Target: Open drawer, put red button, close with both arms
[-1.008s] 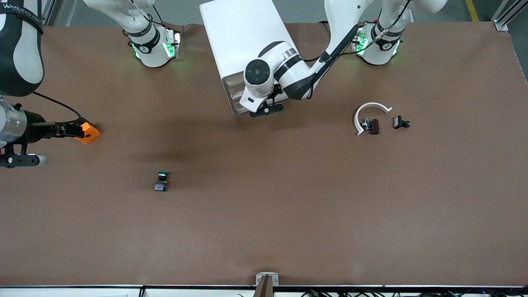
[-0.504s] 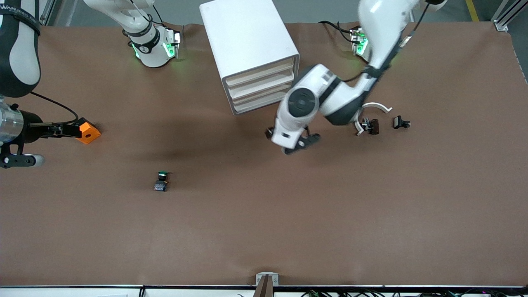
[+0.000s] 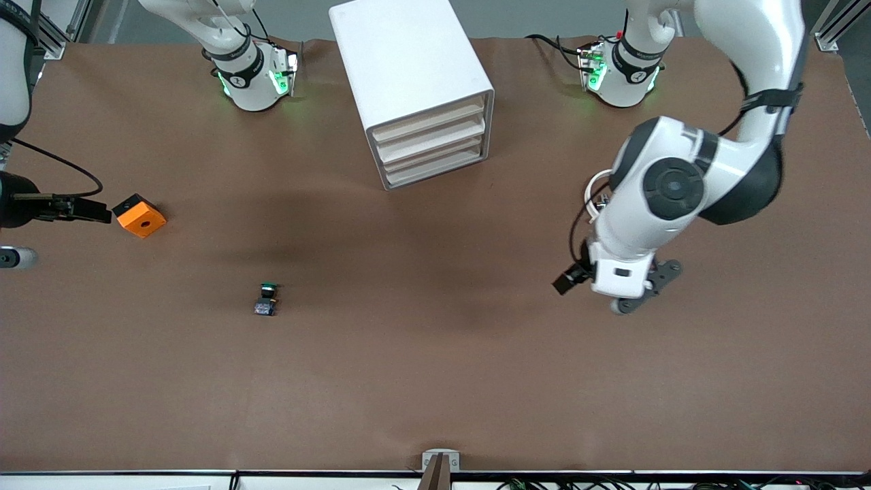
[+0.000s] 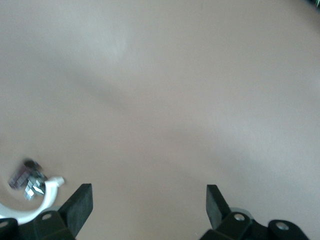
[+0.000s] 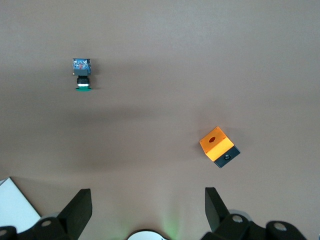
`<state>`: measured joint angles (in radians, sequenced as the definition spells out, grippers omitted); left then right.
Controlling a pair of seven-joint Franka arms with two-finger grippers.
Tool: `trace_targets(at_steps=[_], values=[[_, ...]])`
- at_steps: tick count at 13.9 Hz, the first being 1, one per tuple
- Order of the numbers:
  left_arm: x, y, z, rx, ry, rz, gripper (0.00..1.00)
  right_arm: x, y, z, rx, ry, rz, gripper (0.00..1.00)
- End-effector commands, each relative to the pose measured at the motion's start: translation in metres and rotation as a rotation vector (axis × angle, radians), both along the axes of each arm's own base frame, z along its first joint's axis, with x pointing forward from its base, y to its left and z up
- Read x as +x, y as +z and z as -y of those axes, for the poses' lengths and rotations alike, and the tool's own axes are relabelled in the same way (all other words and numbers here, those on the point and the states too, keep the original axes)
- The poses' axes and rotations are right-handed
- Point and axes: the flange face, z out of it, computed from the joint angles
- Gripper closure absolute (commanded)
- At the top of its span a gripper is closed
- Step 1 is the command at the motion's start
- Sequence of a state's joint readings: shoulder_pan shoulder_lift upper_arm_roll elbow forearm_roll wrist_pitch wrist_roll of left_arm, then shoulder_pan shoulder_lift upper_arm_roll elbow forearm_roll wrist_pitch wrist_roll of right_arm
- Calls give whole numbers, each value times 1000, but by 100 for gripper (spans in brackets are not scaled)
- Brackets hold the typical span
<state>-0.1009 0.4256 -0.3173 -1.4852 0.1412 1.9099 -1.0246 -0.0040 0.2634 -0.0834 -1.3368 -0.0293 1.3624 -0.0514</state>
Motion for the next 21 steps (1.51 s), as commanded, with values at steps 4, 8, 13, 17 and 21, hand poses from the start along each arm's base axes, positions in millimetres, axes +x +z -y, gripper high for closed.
trace_targets(at_steps=[4, 8, 13, 17, 21], values=[[-20, 97, -71, 67, -89, 40, 0, -30, 35, 15, 41, -30, -1, 0], [-54, 151, -79, 48, -262, 3, 0, -59, 51, 21, 46, -45, 17, 0], [-82, 187, -154, 18, -528, -66, 0, -70, 71, 13, 36, -20, 44, 0], [-114, 196, -180, 6, -558, -80, 0, -79, 85, 10, 34, -15, 58, 0], [-147, 200, -179, -8, -552, -78, 0, -85, 88, 0, 41, -1, 57, 0]])
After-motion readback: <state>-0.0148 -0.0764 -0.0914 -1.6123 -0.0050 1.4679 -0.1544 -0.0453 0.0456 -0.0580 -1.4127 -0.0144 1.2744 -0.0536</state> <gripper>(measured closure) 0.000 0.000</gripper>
